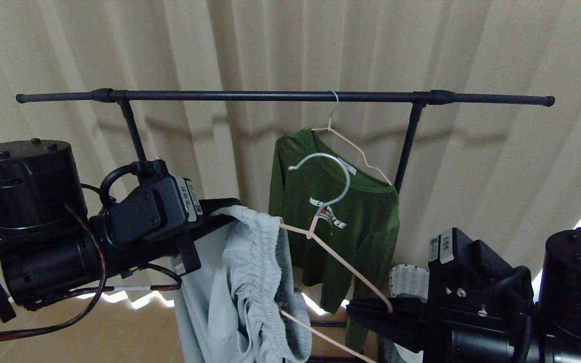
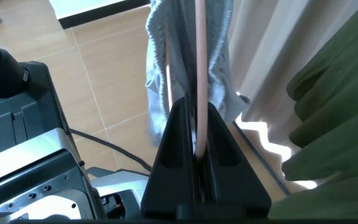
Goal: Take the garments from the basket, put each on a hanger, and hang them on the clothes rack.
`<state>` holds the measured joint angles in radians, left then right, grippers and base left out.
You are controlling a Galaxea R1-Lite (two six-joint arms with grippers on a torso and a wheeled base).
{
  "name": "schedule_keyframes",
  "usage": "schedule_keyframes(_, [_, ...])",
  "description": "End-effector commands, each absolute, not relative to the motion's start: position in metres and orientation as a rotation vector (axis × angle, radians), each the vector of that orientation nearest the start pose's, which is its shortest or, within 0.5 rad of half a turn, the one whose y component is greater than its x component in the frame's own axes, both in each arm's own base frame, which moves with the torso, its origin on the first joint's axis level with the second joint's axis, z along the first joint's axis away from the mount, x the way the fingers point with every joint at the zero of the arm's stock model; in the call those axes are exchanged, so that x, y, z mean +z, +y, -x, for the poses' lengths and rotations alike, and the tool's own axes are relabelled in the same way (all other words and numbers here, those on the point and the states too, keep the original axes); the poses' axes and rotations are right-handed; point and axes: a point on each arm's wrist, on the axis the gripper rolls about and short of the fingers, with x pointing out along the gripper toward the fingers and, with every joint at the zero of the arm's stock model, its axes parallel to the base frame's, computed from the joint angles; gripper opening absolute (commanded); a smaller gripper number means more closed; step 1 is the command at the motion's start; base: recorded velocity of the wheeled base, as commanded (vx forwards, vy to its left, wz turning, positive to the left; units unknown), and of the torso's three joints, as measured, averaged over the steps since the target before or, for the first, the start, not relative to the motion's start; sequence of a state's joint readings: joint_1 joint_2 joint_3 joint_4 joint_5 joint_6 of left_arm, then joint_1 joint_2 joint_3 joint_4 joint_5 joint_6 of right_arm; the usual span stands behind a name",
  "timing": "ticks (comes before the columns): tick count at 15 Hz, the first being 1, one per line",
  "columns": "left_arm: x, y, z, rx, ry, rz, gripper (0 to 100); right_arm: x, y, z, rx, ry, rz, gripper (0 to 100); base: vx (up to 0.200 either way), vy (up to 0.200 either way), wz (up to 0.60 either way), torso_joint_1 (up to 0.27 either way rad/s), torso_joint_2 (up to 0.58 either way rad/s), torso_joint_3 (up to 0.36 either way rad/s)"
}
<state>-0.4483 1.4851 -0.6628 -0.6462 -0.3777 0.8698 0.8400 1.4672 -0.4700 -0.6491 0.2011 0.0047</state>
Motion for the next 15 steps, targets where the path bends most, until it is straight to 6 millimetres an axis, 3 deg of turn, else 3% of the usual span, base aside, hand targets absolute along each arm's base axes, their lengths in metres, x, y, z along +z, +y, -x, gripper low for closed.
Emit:
schedule_keyframes(1, [0.204,-0.115,-0.22,-0.845,-0.187,-0.821,0,0.158,0.17,-0.146,1.03,0.35,0.111,0,0.0,0.0,0.0,0.0,0.0,0.0])
schedule_keyframes(4, [0.203,-0.114,-0.22,-0.84,-0.179,-0.822,0,0.158,0.17,-0.146,1.027,0.349,0.116,0,0.0,0.0,0.0,0.0,0.0,0.0])
schedule_keyframes(5, [0.203,-0.113,-0.221,-0.836,-0.177,-0.821,0,0.157,0.169,-0.146,1.024,0.351,0.115,100,0.0,0.0,0.0,0.0,0.0,0.0])
schedule_keyframes(8, [0.204,-0.106,-0.223,-0.798,-0.165,-0.825,0,0.16,0.161,-0.156,0.939,0.331,0.109,100,0.0,0.0,0.0,0.0,0.0,0.0])
schedule_keyframes(10, [0.203,-0.096,-0.228,-0.666,-0.096,-0.831,0,0.165,0.147,-0.163,0.862,0.279,0.139,100,0.0,0.0,0.0,0.0,0.0,0.0])
schedule_keyframes(15, [0.206,-0.094,-0.231,-0.523,0.021,-0.598,0,0.175,0.127,-0.162,0.794,0.218,0.137,100,0.0,0.0,0.0,0.0,0.0,0.0])
